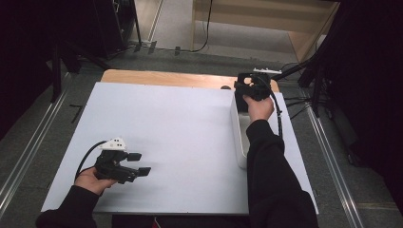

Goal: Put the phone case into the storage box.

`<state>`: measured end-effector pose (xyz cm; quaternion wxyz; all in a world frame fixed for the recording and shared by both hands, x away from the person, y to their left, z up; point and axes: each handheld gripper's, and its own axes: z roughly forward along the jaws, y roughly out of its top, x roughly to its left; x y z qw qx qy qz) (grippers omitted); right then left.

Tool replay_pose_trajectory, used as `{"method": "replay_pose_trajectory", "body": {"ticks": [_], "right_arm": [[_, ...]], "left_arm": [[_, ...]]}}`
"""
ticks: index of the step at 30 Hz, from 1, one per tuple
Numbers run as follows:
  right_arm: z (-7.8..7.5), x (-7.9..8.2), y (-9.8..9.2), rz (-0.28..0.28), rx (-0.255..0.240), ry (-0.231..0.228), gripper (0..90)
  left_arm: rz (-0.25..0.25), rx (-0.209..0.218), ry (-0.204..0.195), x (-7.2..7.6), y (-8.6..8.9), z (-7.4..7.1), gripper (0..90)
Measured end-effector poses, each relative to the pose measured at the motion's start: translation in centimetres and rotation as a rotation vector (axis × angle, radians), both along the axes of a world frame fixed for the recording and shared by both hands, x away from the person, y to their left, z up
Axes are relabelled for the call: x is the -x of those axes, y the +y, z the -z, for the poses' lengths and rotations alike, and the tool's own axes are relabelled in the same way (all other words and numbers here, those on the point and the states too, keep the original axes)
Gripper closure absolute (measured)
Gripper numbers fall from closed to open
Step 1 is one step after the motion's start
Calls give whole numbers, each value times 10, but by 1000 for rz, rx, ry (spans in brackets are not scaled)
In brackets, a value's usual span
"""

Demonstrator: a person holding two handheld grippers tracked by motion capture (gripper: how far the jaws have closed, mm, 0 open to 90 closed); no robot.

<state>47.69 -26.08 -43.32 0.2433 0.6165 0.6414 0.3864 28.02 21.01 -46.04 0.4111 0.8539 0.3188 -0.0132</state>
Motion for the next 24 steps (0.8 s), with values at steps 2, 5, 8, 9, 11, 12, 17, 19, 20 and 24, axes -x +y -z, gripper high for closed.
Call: {"method": "replay_pose_trajectory", "body": {"ticks": [2, 5, 8, 9, 11, 12, 17, 19, 20, 24], "right_arm": [[2, 0, 0, -3, 5, -3, 114], [4, -1, -1, 0, 1, -1, 114], [5, -1, -2, 1, -2, 2, 112], [5, -1, -2, -1, -3, 4, 112], [6, -2, -1, -3, 6, 12, 110], [7, -2, 0, -4, 24, 22, 110], [8, -3, 3, -8, 49, 27, 110], [8, -3, 2, -7, 44, 29, 109], [8, -3, 2, -7, 42, 31, 109], [7, -3, 1, -6, 28, 36, 105]], "left_arm": [[2, 0, 0, 0, 0, 0, 276], [2, -1, -1, 0, 0, 0, 276], [3, 0, -1, 0, 0, 0, 276], [2, 0, 0, 0, 0, 0, 276], [1, -1, -2, 0, 0, 0, 276], [1, 0, -2, 0, 0, 0, 276], [0, 1, -1, 0, 0, 0, 276], [2, -1, -2, 0, 0, 0, 276], [2, 0, -2, 0, 0, 0, 276], [1, 0, -1, 0, -1, 0, 276]]}}
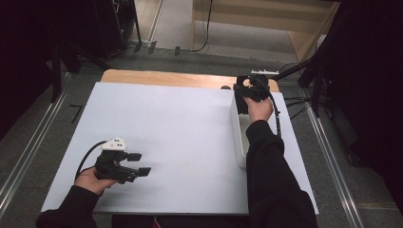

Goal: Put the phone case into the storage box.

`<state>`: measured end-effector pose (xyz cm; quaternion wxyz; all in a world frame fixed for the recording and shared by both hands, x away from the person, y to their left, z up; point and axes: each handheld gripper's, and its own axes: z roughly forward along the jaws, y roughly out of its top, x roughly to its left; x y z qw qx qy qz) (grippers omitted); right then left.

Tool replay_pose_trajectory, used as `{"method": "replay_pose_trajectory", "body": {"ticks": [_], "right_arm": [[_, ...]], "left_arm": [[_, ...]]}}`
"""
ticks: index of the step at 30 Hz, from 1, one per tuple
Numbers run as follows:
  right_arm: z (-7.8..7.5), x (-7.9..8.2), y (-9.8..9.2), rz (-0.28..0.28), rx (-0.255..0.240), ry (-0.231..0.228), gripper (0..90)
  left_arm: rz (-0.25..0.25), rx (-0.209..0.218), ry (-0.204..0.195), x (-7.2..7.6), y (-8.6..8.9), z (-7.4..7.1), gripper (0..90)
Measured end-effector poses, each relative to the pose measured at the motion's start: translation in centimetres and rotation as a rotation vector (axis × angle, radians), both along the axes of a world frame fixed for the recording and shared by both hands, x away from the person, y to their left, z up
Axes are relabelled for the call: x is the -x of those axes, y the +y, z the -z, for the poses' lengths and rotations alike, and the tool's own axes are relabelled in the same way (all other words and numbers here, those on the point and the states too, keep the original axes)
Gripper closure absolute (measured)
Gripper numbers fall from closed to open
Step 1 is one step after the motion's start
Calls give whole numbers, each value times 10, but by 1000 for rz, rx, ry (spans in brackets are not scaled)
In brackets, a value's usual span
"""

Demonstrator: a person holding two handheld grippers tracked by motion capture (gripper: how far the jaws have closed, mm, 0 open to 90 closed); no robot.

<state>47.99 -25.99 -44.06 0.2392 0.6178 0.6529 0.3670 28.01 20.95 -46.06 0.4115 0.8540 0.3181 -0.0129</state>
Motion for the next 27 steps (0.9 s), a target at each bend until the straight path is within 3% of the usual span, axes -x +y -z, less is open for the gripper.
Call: {"method": "replay_pose_trajectory", "body": {"ticks": [11, 15, 27], "right_arm": [[-2, 1, -3, 7, -26, -7, 89], [-2, 0, -3, 10, -24, -6, 11], [-5, 1, -5, 17, -14, -6, 10]], "left_arm": [[0, -4, 1, 0, 0, 0, 276], [2, -5, 1, 0, 0, 0, 276], [6, -4, -1, 0, -1, 0, 276]]}}
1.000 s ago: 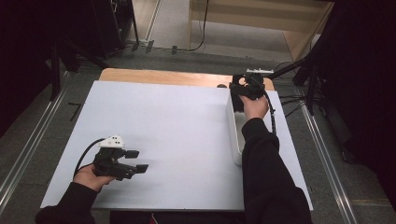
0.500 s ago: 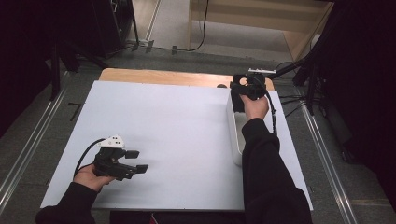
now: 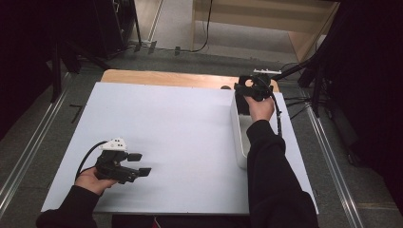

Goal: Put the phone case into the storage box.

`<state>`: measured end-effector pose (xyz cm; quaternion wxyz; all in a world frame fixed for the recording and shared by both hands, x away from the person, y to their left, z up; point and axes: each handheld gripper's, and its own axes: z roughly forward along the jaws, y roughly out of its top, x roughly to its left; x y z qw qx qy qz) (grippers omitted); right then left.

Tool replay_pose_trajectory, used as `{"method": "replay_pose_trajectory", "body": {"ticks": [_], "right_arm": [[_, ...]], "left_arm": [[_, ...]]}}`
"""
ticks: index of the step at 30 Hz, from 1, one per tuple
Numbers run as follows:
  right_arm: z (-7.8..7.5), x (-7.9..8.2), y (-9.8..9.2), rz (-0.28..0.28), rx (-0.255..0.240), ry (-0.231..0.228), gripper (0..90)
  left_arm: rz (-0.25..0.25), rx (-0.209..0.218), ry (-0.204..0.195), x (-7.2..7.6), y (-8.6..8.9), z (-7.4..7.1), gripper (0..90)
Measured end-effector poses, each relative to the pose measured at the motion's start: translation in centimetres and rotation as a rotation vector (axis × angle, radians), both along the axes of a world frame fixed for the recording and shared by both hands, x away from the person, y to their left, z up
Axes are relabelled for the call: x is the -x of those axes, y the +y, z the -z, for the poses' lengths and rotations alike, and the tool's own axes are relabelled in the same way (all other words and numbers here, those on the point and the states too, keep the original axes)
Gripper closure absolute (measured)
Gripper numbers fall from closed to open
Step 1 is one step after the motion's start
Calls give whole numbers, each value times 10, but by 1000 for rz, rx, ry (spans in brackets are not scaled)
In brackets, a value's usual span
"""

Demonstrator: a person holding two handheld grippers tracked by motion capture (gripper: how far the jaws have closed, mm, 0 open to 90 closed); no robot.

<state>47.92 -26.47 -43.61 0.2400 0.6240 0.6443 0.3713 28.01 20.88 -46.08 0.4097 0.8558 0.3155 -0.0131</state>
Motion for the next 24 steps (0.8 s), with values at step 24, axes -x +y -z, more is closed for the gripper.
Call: {"method": "replay_pose_trajectory", "body": {"ticks": [24], "right_arm": [[-28, -7, -5, -41, -12, 29, 11]], "left_arm": [[2, 1, 7, -1, 0, 0, 276]]}}
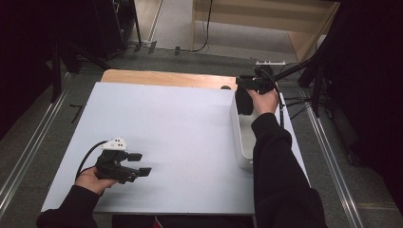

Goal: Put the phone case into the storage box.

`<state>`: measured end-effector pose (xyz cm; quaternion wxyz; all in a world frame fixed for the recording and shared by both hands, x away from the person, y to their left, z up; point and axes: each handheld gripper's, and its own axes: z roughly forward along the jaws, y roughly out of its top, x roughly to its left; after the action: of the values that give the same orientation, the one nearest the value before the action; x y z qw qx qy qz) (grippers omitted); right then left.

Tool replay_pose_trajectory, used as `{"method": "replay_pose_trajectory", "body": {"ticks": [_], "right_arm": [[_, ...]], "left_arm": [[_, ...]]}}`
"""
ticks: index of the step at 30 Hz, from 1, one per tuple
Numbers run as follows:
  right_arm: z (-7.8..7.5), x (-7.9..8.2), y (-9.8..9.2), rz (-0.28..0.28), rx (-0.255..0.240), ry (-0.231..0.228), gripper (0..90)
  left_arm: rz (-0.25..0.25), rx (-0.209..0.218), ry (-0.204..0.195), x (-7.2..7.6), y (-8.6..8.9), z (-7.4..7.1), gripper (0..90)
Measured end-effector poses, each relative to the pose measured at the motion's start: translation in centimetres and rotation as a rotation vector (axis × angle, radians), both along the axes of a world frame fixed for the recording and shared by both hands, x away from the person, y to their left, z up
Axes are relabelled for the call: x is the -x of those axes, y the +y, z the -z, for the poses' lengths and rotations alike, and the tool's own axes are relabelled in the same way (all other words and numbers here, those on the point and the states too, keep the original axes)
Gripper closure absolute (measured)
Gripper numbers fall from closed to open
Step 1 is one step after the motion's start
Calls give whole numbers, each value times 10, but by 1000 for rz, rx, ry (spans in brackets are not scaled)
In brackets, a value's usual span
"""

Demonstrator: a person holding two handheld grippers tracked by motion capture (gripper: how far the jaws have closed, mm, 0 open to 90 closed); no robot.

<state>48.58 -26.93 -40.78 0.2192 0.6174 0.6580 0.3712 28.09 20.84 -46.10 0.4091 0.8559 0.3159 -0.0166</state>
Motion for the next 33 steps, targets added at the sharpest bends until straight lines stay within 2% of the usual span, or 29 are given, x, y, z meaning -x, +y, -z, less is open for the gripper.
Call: {"method": "replay_pose_trajectory", "body": {"ticks": [5, 8, 12, 21, 24, 29, 33], "right_arm": [[-9, -3, -2, -15, -1, 18, 11], [-16, -3, -3, -20, 17, 13, 11], [-25, -6, -5, -37, 6, 24, 11], [-48, -6, -3, -74, 30, 5, 12], [-55, -4, -2, -84, 30, 0, 13], [-62, 3, 3, -134, 30, -5, 15], [-67, 10, 8, -171, 21, -7, 58]], "left_arm": [[4, -4, 3, 0, 0, 0, 276], [2, -7, 2, 0, 0, 0, 276], [3, -7, 3, 0, 0, 0, 276], [-2, -2, 8, 0, 0, 1, 275], [0, -2, 5, 0, 1, 0, 276], [-4, -2, 5, 0, 1, 0, 276], [-4, -3, 4, 0, 2, 0, 276]]}}
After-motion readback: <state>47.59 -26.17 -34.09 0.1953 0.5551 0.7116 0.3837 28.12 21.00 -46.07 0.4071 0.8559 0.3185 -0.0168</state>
